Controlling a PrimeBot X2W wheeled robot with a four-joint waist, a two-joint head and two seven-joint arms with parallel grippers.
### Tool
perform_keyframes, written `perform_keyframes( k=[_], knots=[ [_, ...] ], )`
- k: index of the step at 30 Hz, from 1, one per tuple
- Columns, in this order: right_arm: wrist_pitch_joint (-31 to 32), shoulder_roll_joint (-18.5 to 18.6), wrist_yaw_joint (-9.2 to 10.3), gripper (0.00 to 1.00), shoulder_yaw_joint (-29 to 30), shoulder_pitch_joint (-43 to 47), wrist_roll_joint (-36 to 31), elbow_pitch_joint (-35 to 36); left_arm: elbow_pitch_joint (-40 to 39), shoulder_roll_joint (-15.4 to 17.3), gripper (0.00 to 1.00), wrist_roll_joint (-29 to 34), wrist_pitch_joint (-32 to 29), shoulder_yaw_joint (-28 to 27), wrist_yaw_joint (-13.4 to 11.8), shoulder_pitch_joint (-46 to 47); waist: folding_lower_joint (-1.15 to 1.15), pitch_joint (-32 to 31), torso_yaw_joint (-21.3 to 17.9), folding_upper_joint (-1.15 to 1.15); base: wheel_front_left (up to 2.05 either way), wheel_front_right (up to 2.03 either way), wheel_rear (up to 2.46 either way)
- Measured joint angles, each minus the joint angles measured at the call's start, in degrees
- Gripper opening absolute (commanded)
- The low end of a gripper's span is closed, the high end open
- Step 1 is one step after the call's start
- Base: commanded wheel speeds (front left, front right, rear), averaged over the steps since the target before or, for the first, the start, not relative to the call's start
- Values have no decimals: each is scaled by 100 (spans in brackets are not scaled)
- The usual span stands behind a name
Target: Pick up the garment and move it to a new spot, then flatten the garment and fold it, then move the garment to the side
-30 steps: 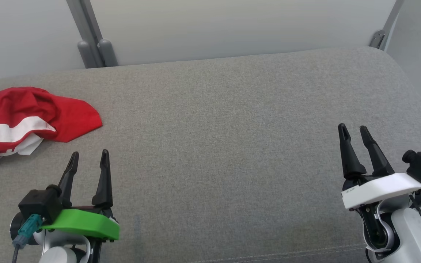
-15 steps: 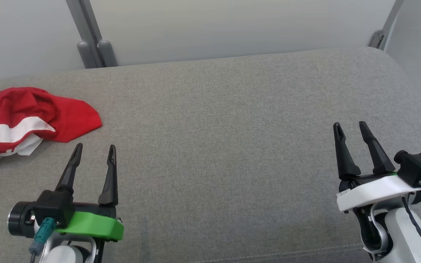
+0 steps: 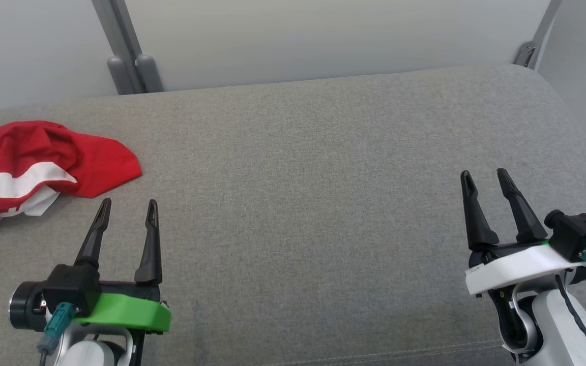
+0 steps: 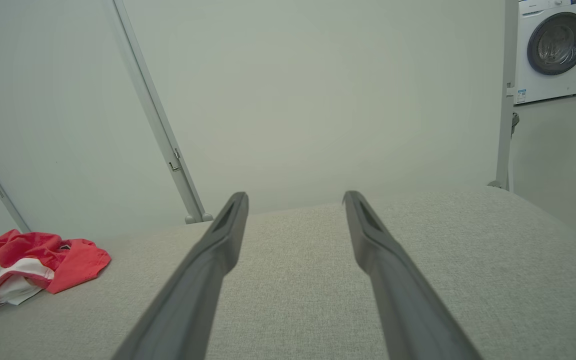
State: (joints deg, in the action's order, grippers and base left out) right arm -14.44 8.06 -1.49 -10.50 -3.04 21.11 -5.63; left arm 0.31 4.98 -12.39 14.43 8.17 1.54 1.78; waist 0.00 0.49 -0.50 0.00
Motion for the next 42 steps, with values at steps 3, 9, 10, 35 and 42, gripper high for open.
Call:
perform_keyframes(
  k=[3, 9, 10, 35, 42],
  knots=[
    [0, -18, -52, 100, 18, 0, -1, -1, 5, -12, 100, 0, 0, -21, 2, 0, 0, 4, 2, 0, 0, 0, 0],
    [-8, -62, -103, 100, 32, 0, -15, -3, 25, -35, 100, 0, 0, -62, 5, 0, 0, 12, 10, 0, 0, 0, 0],
    [-8, -69, -105, 100, 38, 0, -24, -3, 31, -38, 100, 0, 0, -67, 16, 0, 0, 13, 12, 0, 0, 0, 0],
    [-14, -123, -345, 100, 127, 1, -119, 90, 109, -148, 100, -1, 0, -187, 148, 145, 0, 262, 840, 0, 0, 0, 0],
    [-14, -114, -400, 100, 97, -3, -219, 101, 127, -188, 100, -1, 0, -208, 176, 149, 0, 345, 1188, 0, 0, 0, 0]
  ],
)
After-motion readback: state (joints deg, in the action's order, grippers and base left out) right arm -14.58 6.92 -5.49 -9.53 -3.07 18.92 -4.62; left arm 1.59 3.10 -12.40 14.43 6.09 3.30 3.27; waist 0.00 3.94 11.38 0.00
